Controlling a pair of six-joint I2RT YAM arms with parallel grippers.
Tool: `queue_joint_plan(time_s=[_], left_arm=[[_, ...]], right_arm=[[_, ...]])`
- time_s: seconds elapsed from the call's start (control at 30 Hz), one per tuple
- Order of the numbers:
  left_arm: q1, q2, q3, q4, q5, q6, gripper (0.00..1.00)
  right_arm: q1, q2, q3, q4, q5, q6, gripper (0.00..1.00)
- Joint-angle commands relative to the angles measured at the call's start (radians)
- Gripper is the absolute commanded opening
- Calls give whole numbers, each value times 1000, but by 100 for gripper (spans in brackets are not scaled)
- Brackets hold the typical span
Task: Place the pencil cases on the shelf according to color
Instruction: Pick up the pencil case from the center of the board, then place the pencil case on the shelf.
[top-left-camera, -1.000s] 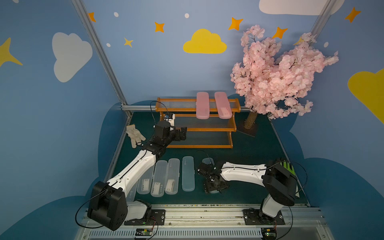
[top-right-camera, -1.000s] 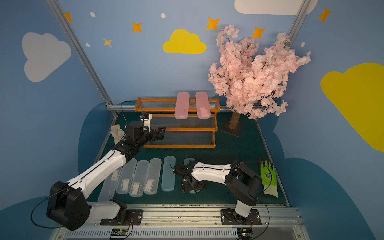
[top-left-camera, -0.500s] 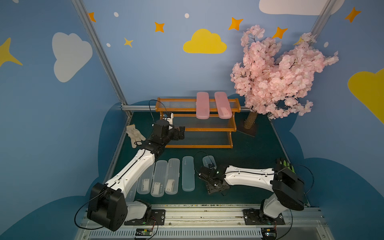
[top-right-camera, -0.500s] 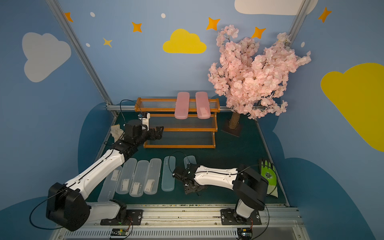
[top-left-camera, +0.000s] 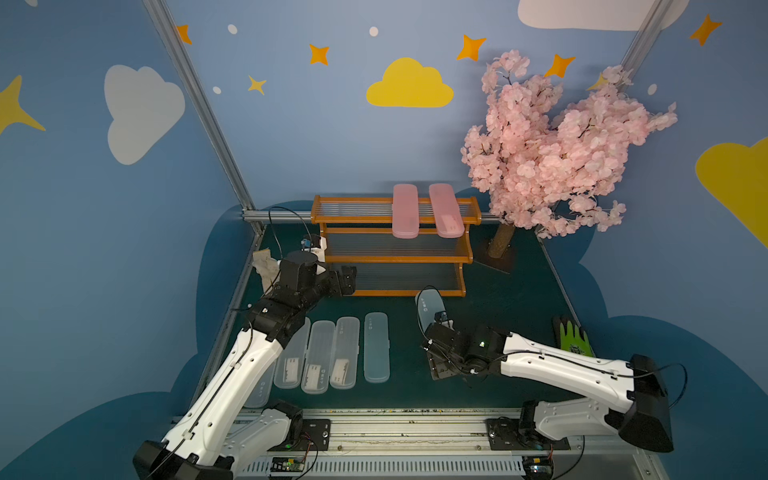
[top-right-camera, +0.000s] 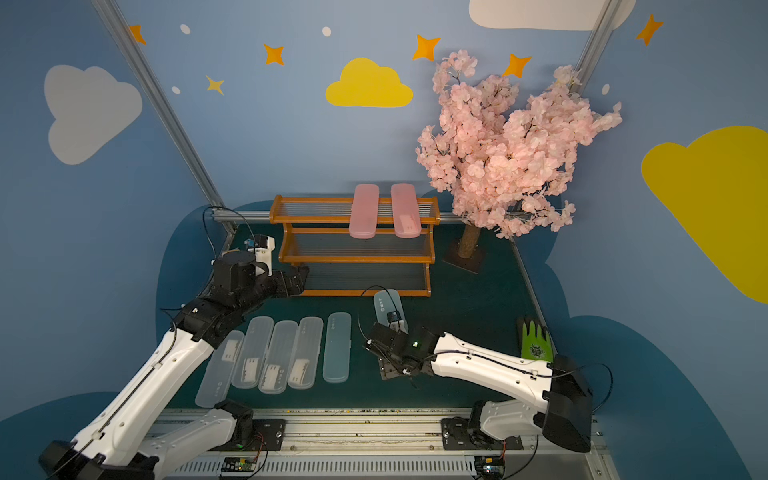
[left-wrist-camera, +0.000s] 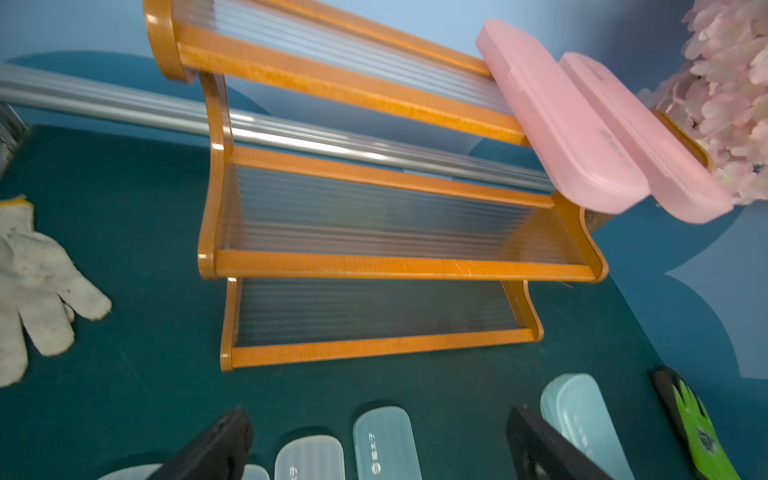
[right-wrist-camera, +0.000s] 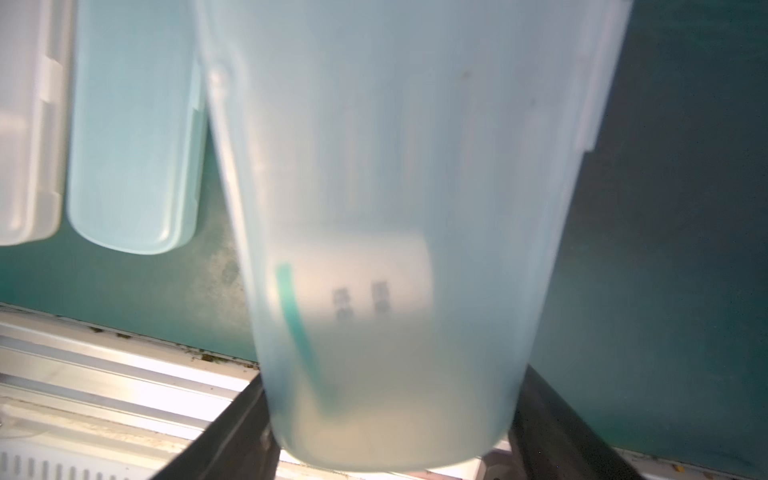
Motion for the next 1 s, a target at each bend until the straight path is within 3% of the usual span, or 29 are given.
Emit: queue_joint_plan(time_s=[0.0,0.27,0.63,0.97], left_arm=[[-51,22,-16,-110,72,-45,100],[-97,25,-71,-36,30,-71,100],[-76,92,24,-40,49,-41,100],[-18,136,35,-9,108,-43,100]], right_arm=[[-15,-39,44,-12,80,-17,73],[-166,23,150,74,-10,-108,74],[-360,271,383,101,-119,-220,75],[-432,444,545,76,-125,-242,75]])
